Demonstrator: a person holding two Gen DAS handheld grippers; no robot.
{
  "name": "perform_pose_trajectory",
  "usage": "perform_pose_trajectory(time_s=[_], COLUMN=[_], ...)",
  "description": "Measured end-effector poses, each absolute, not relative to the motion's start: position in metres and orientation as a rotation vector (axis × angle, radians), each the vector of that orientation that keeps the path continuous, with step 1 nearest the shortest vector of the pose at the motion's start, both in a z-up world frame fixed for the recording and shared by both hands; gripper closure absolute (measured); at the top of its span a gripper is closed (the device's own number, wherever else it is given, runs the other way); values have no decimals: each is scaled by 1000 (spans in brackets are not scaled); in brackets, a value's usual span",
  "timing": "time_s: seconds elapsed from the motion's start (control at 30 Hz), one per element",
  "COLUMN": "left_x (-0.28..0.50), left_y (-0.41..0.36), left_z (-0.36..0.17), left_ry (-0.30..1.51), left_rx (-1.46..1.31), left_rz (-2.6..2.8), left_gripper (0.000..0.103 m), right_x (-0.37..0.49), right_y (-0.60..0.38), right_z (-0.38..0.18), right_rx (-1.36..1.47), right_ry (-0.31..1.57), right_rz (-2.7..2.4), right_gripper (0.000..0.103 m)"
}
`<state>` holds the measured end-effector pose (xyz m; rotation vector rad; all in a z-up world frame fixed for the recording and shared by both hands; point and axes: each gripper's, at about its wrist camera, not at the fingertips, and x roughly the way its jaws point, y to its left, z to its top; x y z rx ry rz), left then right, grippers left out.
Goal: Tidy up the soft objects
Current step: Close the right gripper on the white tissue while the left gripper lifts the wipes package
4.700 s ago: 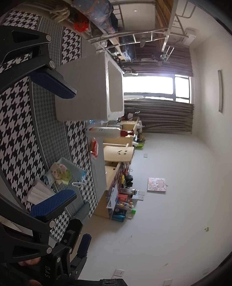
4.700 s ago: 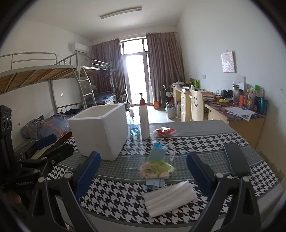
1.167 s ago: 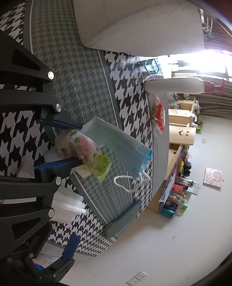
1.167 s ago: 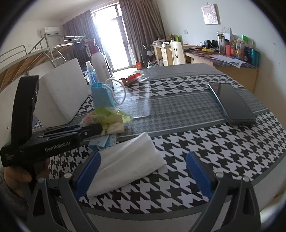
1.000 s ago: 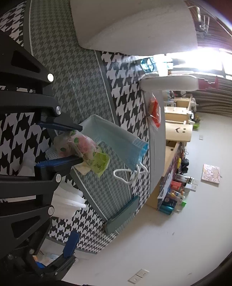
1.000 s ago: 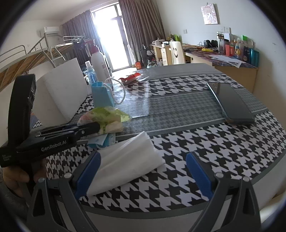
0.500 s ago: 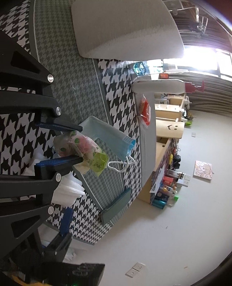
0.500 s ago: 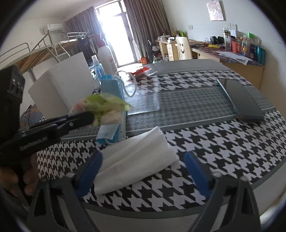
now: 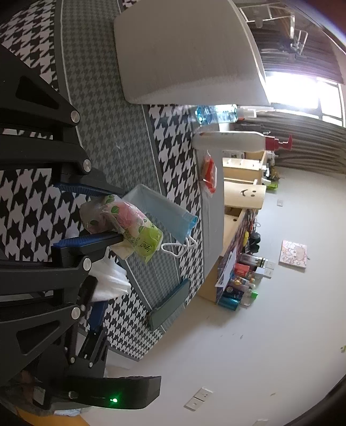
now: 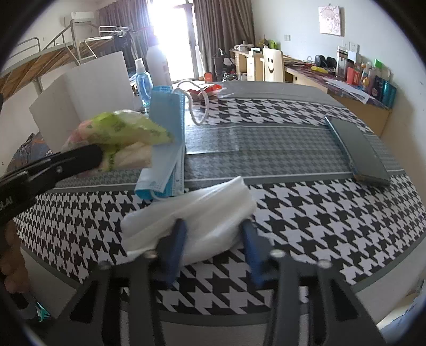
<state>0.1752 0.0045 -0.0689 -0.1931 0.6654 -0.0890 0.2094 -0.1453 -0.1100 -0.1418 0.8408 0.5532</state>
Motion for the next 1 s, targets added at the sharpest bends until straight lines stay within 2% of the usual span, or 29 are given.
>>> perform_pose_trajectory(time_s=[0.03, 0.13, 0.3, 0.63, 1.0], left_x=[174, 169, 163, 146, 129], left_y=[6, 8, 12, 15, 13], left_z=[-69, -68, -64, -54, -43], left_ry=[665, 659, 643, 607, 575], left_rx=[-196, -200, -209, -203, -168], left_rz=[-87, -79, -73, -57, -36], left_gripper=[75, 75, 75, 75, 75], right_x=[209, 208, 202, 185, 175], right_y=[-146, -148, -159, -170, -160], right_z=[-110, -107, -90, -54, -45], right_rx=[-143, -136, -98, -64, -62], right_ry=[842, 841, 798, 712, 676], right_rz=[553, 562, 563, 549, 590], right_gripper=[73, 85, 91, 91, 91])
